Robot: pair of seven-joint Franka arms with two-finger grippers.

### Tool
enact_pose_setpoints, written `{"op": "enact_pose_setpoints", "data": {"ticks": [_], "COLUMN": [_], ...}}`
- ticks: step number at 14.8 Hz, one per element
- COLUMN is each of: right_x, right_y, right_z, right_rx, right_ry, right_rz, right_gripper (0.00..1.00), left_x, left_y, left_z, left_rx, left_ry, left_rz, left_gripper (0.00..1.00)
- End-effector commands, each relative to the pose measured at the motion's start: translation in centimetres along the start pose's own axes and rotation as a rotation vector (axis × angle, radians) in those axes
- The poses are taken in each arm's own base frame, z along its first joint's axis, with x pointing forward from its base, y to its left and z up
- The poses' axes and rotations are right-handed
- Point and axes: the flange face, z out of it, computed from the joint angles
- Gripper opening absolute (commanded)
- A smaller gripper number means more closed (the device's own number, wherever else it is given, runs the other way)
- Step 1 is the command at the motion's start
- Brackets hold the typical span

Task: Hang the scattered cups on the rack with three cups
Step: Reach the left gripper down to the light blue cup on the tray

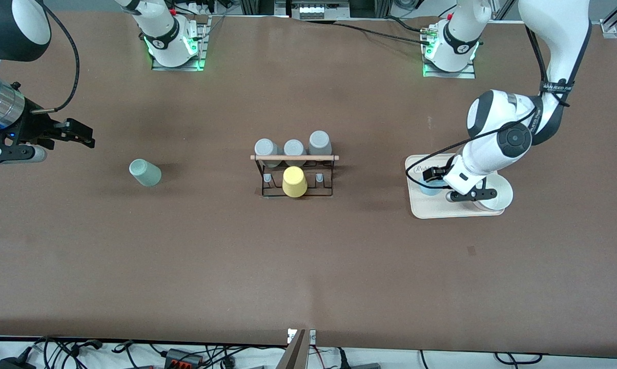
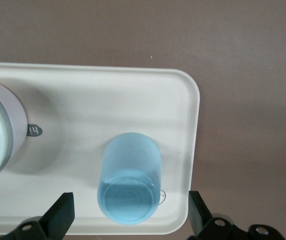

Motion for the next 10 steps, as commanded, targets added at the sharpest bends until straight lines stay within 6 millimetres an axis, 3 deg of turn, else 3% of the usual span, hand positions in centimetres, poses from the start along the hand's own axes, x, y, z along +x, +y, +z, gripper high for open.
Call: {"op": "enact_pose_setpoints", "data": {"ticks": [1,10], "right_x": [0.0,0.3], "right_y": [0.1,1.6], "right_z": [-0.4,0.2], "right_rx": [-0.015,-0.047], "right_ry": [0.008,0.017], "right_rz": [0.007,0.022], "right_gripper": [1.00,1.00], "left_x": [-0.3,-1.0], "left_y": [-0.3,-0.3], "left_z": [1.0,3.4], "left_rx": [-0.003,0.013], "left_ry": [0.010,0.008], "left_rz": [-0.015,-0.027], "left_gripper": [1.00,1.00]}}
